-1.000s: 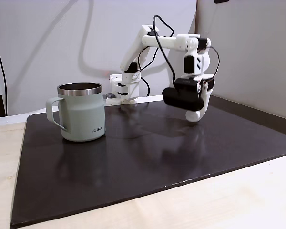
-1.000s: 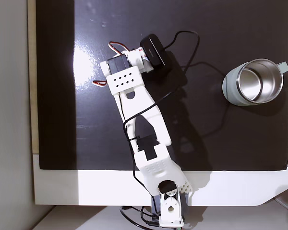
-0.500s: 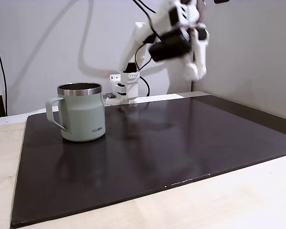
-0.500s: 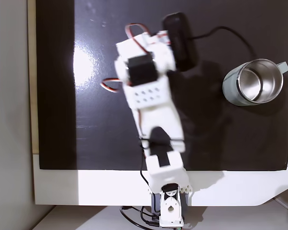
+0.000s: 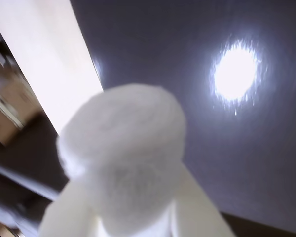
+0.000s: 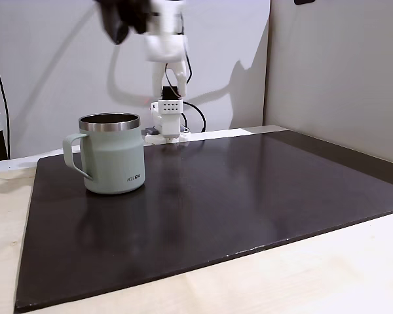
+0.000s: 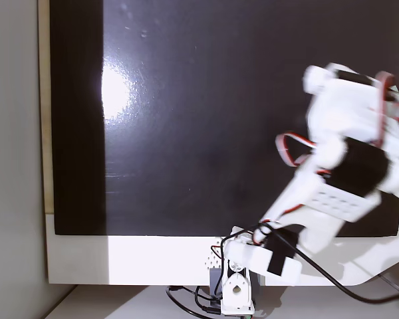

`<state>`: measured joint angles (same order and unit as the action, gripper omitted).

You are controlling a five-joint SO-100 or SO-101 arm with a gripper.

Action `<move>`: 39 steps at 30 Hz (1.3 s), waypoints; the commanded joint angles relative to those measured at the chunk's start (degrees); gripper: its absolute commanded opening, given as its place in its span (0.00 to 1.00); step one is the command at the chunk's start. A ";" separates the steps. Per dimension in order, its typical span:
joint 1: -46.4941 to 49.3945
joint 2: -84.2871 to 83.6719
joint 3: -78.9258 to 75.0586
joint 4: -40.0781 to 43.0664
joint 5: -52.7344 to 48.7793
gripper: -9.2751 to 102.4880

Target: Grasp a gauze and put it in the cup.

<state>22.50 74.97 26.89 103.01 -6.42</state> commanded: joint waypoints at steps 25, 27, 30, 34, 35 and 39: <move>17.23 -12.92 -1.05 0.00 -2.46 0.08; 17.23 -13.27 -1.14 0.00 -2.55 0.08; 16.70 -13.54 -1.23 0.00 -2.55 0.08; 15.82 -13.62 -1.23 0.00 -2.46 0.14; 15.56 -13.62 -1.14 0.00 -2.46 0.19; 14.77 -13.36 -0.44 0.09 -3.69 0.37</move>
<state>37.97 60.73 26.89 102.66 -9.14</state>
